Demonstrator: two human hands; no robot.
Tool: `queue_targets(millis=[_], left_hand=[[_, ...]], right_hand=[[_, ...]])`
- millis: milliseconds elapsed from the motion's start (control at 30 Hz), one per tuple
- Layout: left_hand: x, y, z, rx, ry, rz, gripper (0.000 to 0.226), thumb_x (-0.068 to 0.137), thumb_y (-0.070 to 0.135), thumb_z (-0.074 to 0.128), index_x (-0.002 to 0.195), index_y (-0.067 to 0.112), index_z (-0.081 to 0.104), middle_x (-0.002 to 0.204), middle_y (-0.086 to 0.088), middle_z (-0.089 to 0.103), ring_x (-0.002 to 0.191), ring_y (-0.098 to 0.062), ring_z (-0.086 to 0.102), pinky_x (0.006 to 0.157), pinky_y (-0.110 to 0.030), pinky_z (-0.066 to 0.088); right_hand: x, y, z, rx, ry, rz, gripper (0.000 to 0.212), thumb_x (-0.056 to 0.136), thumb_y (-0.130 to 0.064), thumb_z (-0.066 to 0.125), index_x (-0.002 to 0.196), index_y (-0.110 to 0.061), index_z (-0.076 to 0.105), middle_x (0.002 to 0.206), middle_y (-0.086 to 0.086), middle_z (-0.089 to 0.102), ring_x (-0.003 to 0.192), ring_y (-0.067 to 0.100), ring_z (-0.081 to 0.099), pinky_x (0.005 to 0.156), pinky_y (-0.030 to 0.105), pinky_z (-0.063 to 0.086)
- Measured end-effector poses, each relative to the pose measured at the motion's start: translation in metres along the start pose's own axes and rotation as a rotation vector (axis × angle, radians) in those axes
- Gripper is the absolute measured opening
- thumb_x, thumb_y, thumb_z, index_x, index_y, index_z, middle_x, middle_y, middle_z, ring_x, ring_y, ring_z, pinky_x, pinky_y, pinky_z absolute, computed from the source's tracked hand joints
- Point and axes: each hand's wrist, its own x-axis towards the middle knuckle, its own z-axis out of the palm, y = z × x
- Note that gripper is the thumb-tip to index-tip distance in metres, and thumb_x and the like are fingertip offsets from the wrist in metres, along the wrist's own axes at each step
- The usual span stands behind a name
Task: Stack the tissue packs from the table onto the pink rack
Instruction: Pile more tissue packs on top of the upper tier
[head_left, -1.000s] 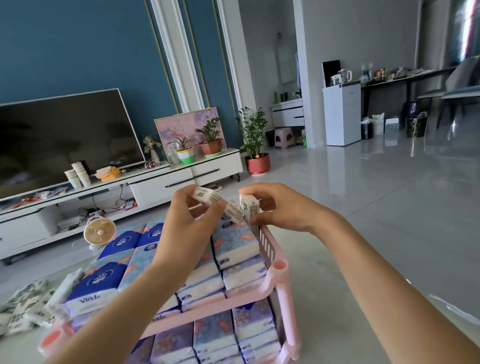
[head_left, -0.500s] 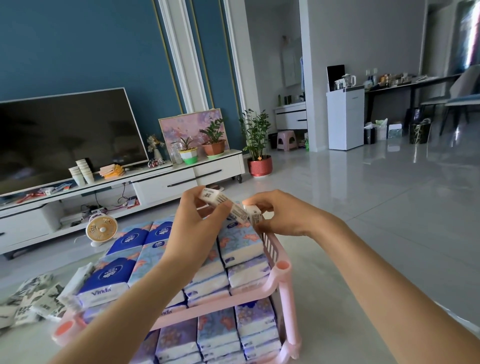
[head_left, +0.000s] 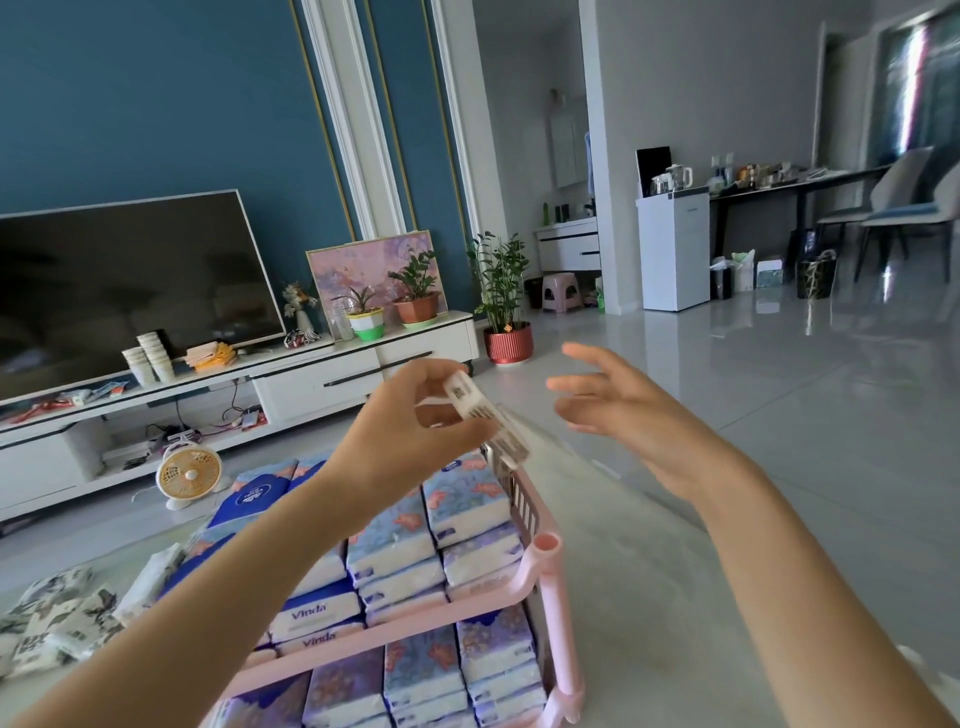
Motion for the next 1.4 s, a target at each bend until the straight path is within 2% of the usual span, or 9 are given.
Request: queue_targets(millis=[133,267,533,700,867,1033,1133,1267,1400], left_hand=[[0.002,-0.009,0.006,0.315,-0.15,0.036,0.051,0.074,0.015,0.074,0.119,0.022,0.05,0.108,0.011,0.059,0.105,-0.004,0.055,0.098,-0.02,0.039],[0.006,-0.005,0.009,0.495,-0.24,0.026,0.06,0.078,0.023,0.072,0.132,0.023,0.047,0.12,0.012,0.054,0.108,0.002,0.046,0.095,-0.014,0.031],[0.011,-0.002,0.029,0.851,-0.435,0.009,0.063,0.093,0.035,0.046,0.148,0.023,0.018,0.156,0.006,-0.003,0.143,-0.011,0.0,0.114,-0.03,0.006],[0.013,-0.016,0.031,0.988,-0.61,-0.05,0.062,0.096,0.042,0.025,0.149,0.018,0.004,0.155,0.001,-0.015,0.141,-0.017,-0.018,0.111,-0.05,-0.012],[0.034,-0.049,0.013,0.51,-0.335,-0.223,0.062,0.099,0.018,0.036,0.148,0.016,-0.001,0.155,-0.009,0.011,0.142,-0.026,0.012,0.115,-0.045,0.011],[-0.003,-0.039,-0.023,0.609,-0.173,-0.095,0.049,0.101,0.031,0.024,0.147,0.016,0.019,0.156,0.002,0.008,0.143,-0.015,0.0,0.117,-0.042,0.002],[-0.01,-0.04,-0.012,0.92,-0.325,-0.112,0.054,0.1,0.04,0.014,0.149,0.021,0.002,0.156,0.001,-0.01,0.142,-0.017,-0.015,0.114,-0.045,-0.011],[-0.005,-0.045,-0.007,1.126,-0.458,-0.058,0.054,0.099,0.04,0.012,0.149,0.024,-0.003,0.156,-0.003,-0.013,0.142,-0.027,-0.015,0.112,-0.055,-0.006],[-0.006,-0.045,-0.007,1.135,-0.482,-0.039,0.054,0.1,0.036,0.015,0.149,0.022,-0.002,0.157,-0.004,-0.007,0.142,-0.028,-0.012,0.11,-0.058,-0.004]], right_hand=[[-0.015,0.027,0.008,0.044,0.109,0.011,0.033,0.087,-0.005,0.059,0.115,-0.022,0.056,0.104,0.0,0.067,0.094,0.011,0.062,0.085,0.029,0.049],[-0.013,0.031,0.018,0.064,0.136,0.006,0.024,0.089,-0.006,0.056,0.108,-0.02,0.059,0.098,-0.001,0.067,0.092,0.013,0.062,0.084,0.028,0.051],[-0.016,0.015,0.044,-0.071,0.061,-0.17,0.036,0.097,-0.029,0.041,0.133,-0.026,0.046,0.132,-0.012,0.05,0.121,0.002,0.044,0.093,0.01,0.035],[-0.014,0.017,0.062,-0.14,0.024,-0.144,0.04,0.1,-0.03,0.032,0.139,-0.023,0.039,0.142,-0.006,0.043,0.13,0.006,0.038,0.105,0.02,0.028],[-0.016,0.012,0.061,-0.139,0.135,-0.144,0.04,0.1,-0.029,0.032,0.139,-0.02,0.041,0.141,-0.007,0.044,0.129,0.005,0.038,0.101,0.017,0.026],[-0.008,0.0,0.07,-0.454,-0.003,-0.137,0.044,0.101,-0.029,0.029,0.143,-0.015,0.033,0.146,-0.001,0.038,0.134,0.012,0.034,0.103,0.019,0.024],[-0.003,-0.003,0.079,-0.633,-0.164,-0.053,0.059,0.097,-0.05,0.023,0.139,-0.011,0.035,0.134,0.003,0.043,0.125,0.018,0.041,0.102,0.028,0.032],[-0.006,-0.01,0.076,-0.616,-0.302,0.126,0.091,0.075,-0.077,0.009,0.149,-0.023,0.011,0.157,-0.008,0.002,0.143,0.008,0.006,0.116,0.032,0.004],[-0.005,-0.011,0.083,-0.819,-0.347,0.151,0.114,0.054,-0.091,0.002,0.149,-0.027,0.004,0.156,-0.009,-0.008,0.143,0.008,-0.009,0.117,0.038,-0.001]])
